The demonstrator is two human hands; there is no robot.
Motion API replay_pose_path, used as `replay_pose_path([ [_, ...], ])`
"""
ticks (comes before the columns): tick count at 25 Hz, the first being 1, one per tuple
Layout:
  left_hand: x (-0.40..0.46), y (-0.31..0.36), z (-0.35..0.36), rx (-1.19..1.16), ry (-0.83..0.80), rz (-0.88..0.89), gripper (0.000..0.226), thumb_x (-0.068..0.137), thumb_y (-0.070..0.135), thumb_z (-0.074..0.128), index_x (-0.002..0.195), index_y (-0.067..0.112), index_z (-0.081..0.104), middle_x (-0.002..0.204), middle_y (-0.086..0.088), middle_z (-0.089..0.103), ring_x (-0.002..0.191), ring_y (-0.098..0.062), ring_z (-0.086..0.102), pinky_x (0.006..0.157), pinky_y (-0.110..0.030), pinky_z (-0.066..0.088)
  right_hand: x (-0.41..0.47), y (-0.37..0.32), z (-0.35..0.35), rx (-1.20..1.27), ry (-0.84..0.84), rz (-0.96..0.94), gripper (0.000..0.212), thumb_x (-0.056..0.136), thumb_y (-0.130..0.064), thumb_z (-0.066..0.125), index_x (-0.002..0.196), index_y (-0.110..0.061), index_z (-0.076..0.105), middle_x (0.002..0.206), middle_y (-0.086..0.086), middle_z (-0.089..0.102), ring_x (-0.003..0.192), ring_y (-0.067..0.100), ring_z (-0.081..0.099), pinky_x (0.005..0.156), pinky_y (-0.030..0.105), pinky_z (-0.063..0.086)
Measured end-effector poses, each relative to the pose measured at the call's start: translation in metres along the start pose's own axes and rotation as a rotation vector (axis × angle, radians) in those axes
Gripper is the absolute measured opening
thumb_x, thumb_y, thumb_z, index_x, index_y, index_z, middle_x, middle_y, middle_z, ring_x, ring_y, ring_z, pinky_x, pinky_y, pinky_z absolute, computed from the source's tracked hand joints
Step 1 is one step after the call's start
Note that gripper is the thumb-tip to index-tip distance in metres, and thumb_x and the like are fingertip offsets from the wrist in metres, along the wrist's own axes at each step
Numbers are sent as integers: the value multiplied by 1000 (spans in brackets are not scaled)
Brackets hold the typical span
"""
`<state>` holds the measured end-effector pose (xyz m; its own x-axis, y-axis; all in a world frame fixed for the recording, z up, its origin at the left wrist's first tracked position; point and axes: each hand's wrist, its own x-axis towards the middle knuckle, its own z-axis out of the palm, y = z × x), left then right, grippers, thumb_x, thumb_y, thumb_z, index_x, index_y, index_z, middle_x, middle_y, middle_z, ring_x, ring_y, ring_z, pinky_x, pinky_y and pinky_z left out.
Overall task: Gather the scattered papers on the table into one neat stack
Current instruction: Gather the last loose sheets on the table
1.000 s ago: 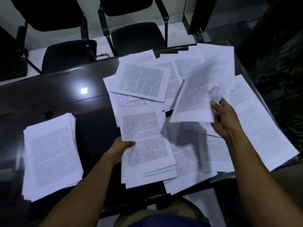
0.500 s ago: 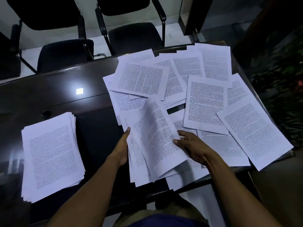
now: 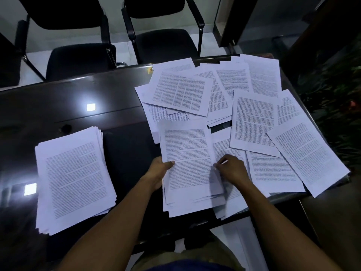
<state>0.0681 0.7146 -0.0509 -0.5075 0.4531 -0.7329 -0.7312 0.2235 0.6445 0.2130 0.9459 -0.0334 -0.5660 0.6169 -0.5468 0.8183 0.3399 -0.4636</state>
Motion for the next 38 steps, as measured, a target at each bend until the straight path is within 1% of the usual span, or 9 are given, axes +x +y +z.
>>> replay_pose_path([
  [4, -9, 19, -28, -28, -29, 92, 37, 97, 2, 61, 134, 2, 61, 130, -16, 68, 116, -32, 67, 101, -45, 53, 18, -28, -18, 220, 92, -4, 28, 89, -53, 69, 91, -25, 67, 89, -1, 75, 84, 20, 72, 87, 45, 59],
  [8, -17, 43, -46, -187, -8, 137, 34, 94, 2, 60, 129, 3, 63, 123, -14, 72, 111, -32, 70, 85, -38, 60, 58, -73, -35, 409, 26, -69, 32, 91, -52, 67, 95, -20, 68, 94, 3, 75, 86, 21, 73, 90, 50, 58],
  [14, 10, 46, -52, -464, 225, 134, 37, 99, 3, 56, 136, 6, 59, 132, -18, 67, 120, -37, 63, 91, -43, 58, 164, -144, -60, 156, 24, -289, 51, 89, -47, 74, 126, -14, 60, 121, 8, 67, 107, 24, 64, 85, 31, 48],
  [22, 68, 90, -26, -560, 423, 129, 29, 99, 6, 61, 126, 6, 68, 122, -18, 71, 112, -34, 68, 91, -45, 58, 298, -214, -71, -295, 29, -519, 82, 80, -56, 78, 146, -19, 45, 153, 12, 45, 138, 34, 45, 112, 48, 40],
  [26, 97, 111, -16, -510, 505, 120, 21, 99, 4, 60, 117, 8, 71, 111, -14, 75, 98, -30, 72, 78, -42, 61, 315, -216, -65, -574, 26, -507, 97, 73, -69, 76, 149, -22, 39, 152, 13, 44, 138, 37, 41, 108, 54, 38],
  [30, 117, 108, -16, -259, 709, 117, 23, 99, 5, 60, 120, 11, 67, 113, -9, 72, 102, -29, 70, 86, -46, 59, 300, -211, -60, -486, -62, -467, 75, 75, -45, 82, 138, -20, 47, 133, 13, 60, 124, 37, 56, 102, 48, 41],
  [33, 127, 110, -16, -76, 819, 172, 16, 98, 9, 58, 102, 19, 70, 113, -6, 70, 102, -28, 69, 84, -42, 59, 290, -188, -47, -218, -145, -491, 44, 86, -24, 73, 126, -13, 58, 125, 16, 66, 114, 37, 61, 87, 38, 45],
  [35, 132, 121, -12, -28, 829, 205, 15, 97, 11, 58, 99, 18, 71, 115, -8, 70, 101, -29, 70, 75, -37, 59, 279, -173, -37, -124, -202, -490, 35, 92, -19, 66, 126, -11, 63, 129, 15, 65, 116, 35, 61, 82, 34, 42],
  [38, 139, 144, -2, -36, 702, 206, 19, 101, 10, 56, 109, 18, 71, 107, -3, 73, 94, -23, 71, 76, -37, 60, 261, -156, -27, 42, -341, -432, 31, 95, -18, 62, 125, -12, 66, 129, 7, 66, 113, 28, 62, 81, 28, 39],
])
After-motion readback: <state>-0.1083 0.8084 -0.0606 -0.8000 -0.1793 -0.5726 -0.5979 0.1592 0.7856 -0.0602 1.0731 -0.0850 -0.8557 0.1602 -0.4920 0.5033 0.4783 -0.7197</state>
